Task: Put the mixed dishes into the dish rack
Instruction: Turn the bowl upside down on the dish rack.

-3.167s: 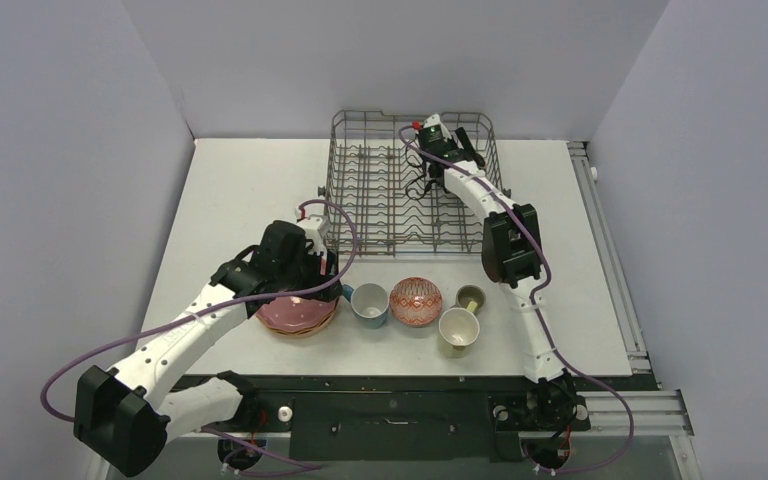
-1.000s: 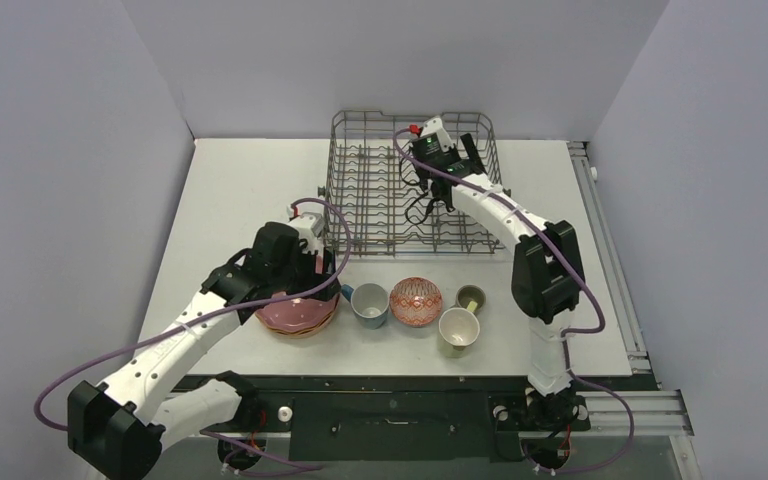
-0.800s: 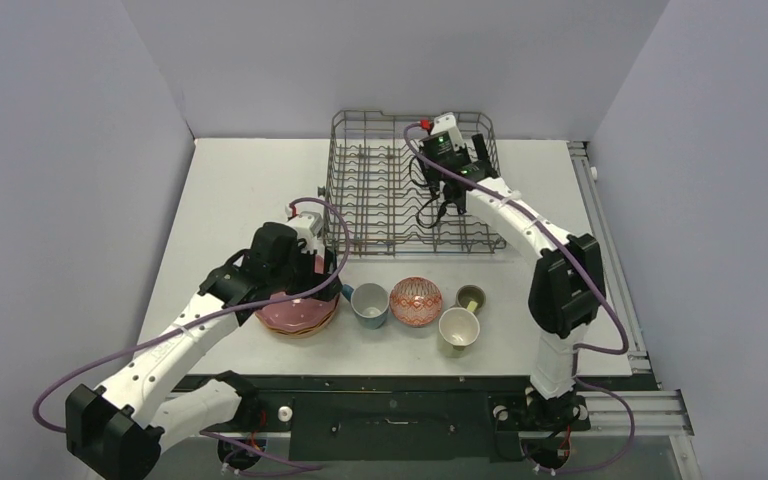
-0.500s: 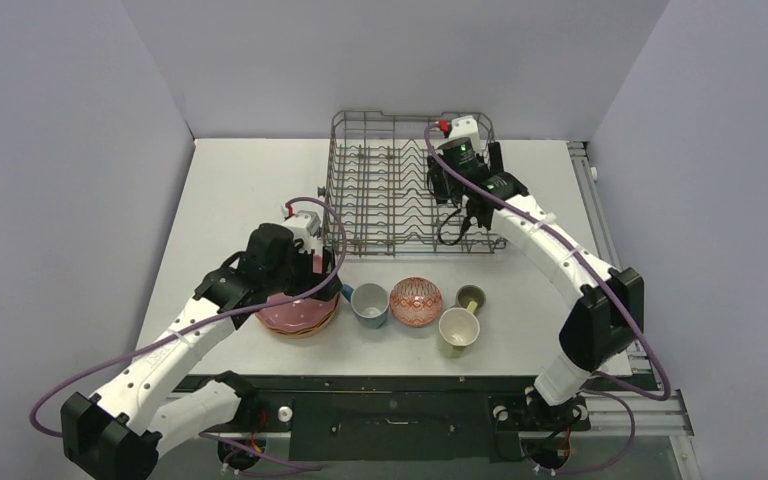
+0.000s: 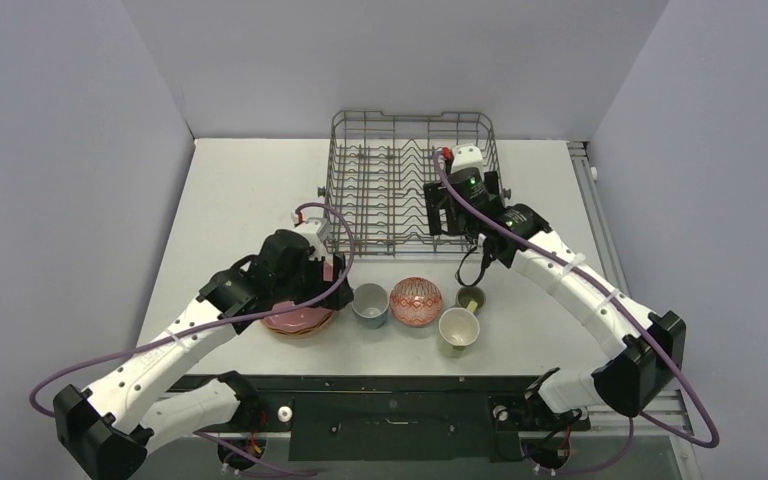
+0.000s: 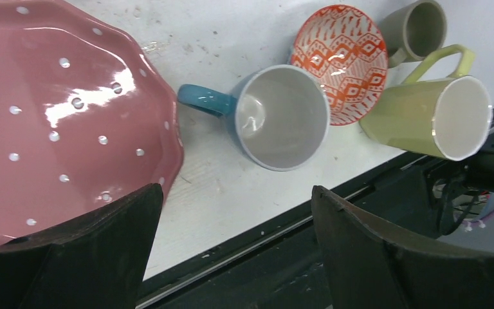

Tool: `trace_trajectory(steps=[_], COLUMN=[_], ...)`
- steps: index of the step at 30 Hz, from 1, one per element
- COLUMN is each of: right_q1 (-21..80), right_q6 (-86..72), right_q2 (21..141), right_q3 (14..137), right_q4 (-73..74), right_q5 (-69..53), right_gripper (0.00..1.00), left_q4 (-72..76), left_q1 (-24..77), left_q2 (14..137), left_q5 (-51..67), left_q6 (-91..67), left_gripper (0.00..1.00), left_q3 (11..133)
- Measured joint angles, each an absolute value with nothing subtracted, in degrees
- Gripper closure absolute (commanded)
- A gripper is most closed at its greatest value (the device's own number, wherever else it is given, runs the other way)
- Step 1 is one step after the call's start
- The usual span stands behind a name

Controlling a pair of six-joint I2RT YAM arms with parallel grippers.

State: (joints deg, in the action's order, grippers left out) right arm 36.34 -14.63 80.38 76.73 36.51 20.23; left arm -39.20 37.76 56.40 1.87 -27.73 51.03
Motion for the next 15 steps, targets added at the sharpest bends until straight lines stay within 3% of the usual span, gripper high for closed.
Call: trace_trajectory(steps=[15], right_q1=[39.09], right_q6=[-17.78], right_q2=[68.75], right_q3=[69.19], right_q4=[37.41], right_q5=[17.87], right_gripper=[0.18], left_q4=[-41.43], left_q1=[55.51], left_q2=[57.45], left_q5=[-5.28], left_q6=[-47.24], left_gripper=[0.23], left_q3=[53.78])
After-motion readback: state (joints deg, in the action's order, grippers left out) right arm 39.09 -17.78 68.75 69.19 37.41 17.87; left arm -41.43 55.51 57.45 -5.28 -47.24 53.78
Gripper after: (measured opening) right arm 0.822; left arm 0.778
